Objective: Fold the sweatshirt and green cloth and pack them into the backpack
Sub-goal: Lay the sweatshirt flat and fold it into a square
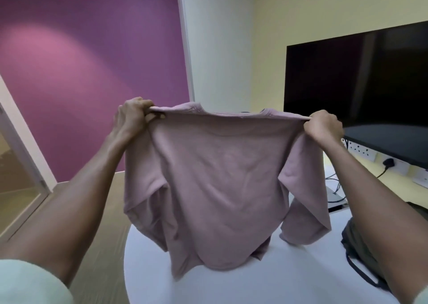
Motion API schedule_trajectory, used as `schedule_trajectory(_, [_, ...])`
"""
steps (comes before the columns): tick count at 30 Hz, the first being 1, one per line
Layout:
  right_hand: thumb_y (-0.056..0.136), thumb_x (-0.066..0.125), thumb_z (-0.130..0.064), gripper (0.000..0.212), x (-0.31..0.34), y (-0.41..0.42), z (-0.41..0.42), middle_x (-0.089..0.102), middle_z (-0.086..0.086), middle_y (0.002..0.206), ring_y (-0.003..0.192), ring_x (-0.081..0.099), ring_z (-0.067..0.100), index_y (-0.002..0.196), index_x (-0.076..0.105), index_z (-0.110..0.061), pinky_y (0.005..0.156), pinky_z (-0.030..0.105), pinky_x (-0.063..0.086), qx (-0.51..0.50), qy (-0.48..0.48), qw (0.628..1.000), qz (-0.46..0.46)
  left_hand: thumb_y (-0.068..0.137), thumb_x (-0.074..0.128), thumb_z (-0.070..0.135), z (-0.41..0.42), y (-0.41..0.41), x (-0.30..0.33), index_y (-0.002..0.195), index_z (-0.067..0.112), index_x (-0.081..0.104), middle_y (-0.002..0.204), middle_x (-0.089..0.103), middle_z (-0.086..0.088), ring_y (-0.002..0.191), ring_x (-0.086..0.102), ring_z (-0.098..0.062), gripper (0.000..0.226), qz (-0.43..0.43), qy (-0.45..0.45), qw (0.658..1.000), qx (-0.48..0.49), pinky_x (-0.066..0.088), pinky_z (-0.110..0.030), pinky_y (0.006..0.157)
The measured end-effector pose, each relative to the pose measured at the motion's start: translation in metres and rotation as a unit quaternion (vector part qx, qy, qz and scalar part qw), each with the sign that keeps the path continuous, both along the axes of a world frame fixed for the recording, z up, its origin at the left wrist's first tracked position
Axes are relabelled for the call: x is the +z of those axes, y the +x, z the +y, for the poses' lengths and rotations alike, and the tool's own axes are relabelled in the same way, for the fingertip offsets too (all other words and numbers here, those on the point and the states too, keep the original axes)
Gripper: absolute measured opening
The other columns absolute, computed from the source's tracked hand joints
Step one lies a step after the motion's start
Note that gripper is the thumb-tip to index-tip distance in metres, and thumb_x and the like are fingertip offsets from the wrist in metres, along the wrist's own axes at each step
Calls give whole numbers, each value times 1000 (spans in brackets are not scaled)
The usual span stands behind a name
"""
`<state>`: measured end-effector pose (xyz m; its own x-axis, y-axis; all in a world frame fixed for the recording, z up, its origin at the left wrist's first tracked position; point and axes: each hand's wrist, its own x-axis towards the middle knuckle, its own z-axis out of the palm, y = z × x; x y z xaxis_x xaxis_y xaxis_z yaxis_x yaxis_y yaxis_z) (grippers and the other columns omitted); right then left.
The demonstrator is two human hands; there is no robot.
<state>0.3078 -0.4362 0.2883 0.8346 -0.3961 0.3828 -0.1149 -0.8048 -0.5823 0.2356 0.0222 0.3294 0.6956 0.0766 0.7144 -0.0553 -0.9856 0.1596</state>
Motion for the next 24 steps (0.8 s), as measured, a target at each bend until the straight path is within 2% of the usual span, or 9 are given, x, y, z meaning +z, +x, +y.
schedule_trajectory(2, [76, 46, 1, 27, 6, -2, 0, 70, 16, 82, 83, 70, 38, 85, 71, -4, 73, 35, 54, 43, 118, 992, 8, 84, 72, 41, -2, -2, -9, 96, 23, 74, 83, 53, -2, 85, 60, -37, 21, 10, -20, 1000, 12, 39, -35, 68])
schedule_trajectory(5, [75, 44, 2, 33, 5, -4, -1, 74, 14, 82, 65, 72, 34, 78, 73, -12, 77, 42, 62, 81, 206, 975, -9, 86, 70, 40, 1, -10, -22, 94, 27, 74, 84, 58, -3, 83, 58, -30, 16, 18, -58, 998, 2, 37, -34, 67])
schedule_trajectory(9, [72, 46, -6, 37, 26, -15, -7, 73, 10, 86, 86, 69, 33, 88, 77, -21, 83, 42, 58, 72, 164, 978, -106, 80, 65, 45, 6, -23, -4, 92, 24, 76, 83, 62, -5, 80, 58, -28, 26, -21, -85, 996, -30, 40, -36, 67])
schedule_trajectory(12, [80, 47, -4, 38, 54, -21, -9, 74, 11, 96, 97, 66, 32, 101, 76, -18, 85, 38, 54, 66, 140, 968, -197, 74, 60, 45, 4, -34, 24, 86, 31, 75, 81, 68, 0, 75, 57, -13, 24, -72, -165, 979, -98, 43, -31, 69])
schedule_trajectory(14, [78, 47, -5, 39, 64, -21, -13, 74, 13, 94, 97, 67, 32, 101, 76, -18, 87, 38, 55, 69, 145, 968, -195, 80, 69, 29, -1, -37, 31, 84, 31, 75, 78, 69, -1, 68, 53, -5, 7, -39, -178, 976, -121, 40, -19, 62])
schedule_trajectory(16, [74, 45, -6, 43, 67, -22, -16, 74, 13, 90, 95, 69, 30, 100, 76, -20, 88, 39, 56, 72, 156, 969, -179, 83, 77, 24, -5, -37, 26, 86, 22, 77, 77, 68, -10, 66, 49, -10, 4, -14, -159, 981, -109, 34, -15, 56])
schedule_trajectory(20, [76, 46, -4, 41, 65, -30, -18, 74, 13, 93, 100, 67, 29, 101, 75, -18, 88, 35, 52, 58, 167, 965, -192, 75, 76, 41, -12, -39, 9, 81, 33, 76, 77, 69, -7, 69, 53, -14, 10, -57, -210, 970, -108, 40, -30, 63])
schedule_trajectory(22, [75, 45, -4, 41, 62, -33, -19, 74, 13, 91, 99, 67, 29, 100, 75, -18, 88, 36, 54, 67, 167, 967, -182, 71, 73, 47, -15, -39, 5, 74, 40, 72, 77, 70, -4, 69, 54, -14, 8, -46, -216, 969, -107, 42, -32, 64])
schedule_trajectory(24, [73, 45, -3, 42, 62, -36, -24, 74, 12, 85, 95, 68, 28, 98, 75, -19, 87, 38, 55, 71, 172, 967, -175, 73, 75, 43, -15, -40, 6, 70, 45, 71, 75, 69, -1, 68, 54, -12, 5, -52, -224, 967, -111, 40, -31, 62])
